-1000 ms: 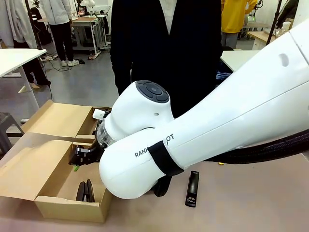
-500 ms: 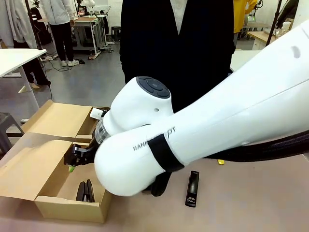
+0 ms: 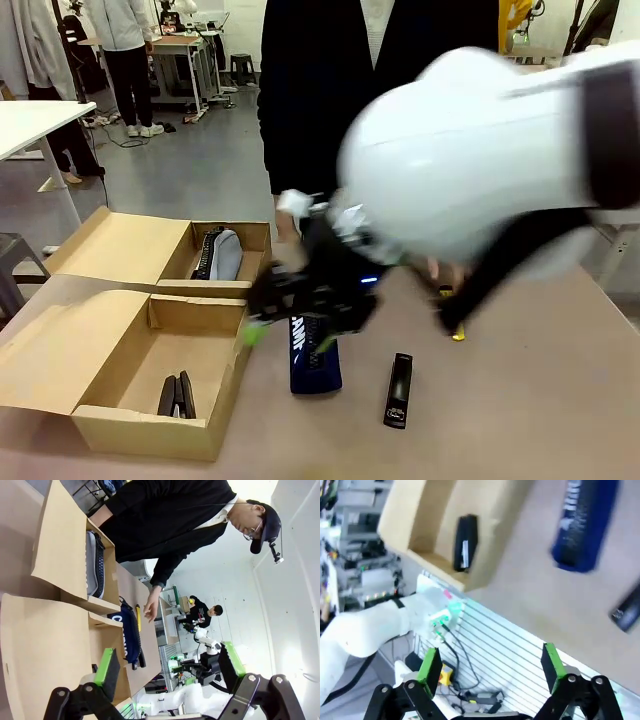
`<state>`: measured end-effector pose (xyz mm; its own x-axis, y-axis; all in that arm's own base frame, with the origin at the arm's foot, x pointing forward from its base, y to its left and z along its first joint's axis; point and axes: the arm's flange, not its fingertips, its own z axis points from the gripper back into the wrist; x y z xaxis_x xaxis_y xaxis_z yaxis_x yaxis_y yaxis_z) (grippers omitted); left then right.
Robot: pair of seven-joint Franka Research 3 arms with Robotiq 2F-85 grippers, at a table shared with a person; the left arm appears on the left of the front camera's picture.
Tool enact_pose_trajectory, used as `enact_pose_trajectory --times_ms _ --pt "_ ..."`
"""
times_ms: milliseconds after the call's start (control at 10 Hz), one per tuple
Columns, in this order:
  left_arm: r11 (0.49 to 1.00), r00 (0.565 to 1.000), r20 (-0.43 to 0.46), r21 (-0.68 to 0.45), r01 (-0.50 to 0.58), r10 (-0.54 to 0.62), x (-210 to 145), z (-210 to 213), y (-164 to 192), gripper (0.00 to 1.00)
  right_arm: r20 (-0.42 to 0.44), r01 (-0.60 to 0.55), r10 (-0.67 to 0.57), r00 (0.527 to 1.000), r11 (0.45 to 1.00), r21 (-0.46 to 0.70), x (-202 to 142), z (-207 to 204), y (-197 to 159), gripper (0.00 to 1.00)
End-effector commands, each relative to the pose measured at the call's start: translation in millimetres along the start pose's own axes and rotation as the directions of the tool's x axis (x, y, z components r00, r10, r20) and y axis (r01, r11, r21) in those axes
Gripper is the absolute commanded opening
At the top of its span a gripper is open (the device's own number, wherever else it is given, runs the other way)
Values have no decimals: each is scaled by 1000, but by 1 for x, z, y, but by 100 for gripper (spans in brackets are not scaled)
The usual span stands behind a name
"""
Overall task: Place items inside the box.
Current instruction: Pick up a Pencil pouch or Stapler and place it inside the Mailer Box closest to the robot.
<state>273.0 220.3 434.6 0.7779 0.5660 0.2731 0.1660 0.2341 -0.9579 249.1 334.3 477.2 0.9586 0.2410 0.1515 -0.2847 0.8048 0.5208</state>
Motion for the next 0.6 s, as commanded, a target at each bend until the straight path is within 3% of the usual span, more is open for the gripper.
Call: enact_pose_trajectory --times_ms 0,100,300,500 --pt "1000 1000 9 -18 17 -17 0 -1 -2 100 -56 -47 48 997 999 22 15 -33 32 100" --pt "1000 1000 9 -18 17 -17 0 -1 -2 100 -157 -120 116 981 993 -17 14 -59 47 100" --pt "1000 1000 9 -18 17 -17 0 -1 -2 100 -221 -239 233 947 971 -2 35 -110 77 100" --pt "1000 1000 9 -18 17 -17 0 -1 -2 100 -296 -276 251 922 960 -44 55 -151 93 100"
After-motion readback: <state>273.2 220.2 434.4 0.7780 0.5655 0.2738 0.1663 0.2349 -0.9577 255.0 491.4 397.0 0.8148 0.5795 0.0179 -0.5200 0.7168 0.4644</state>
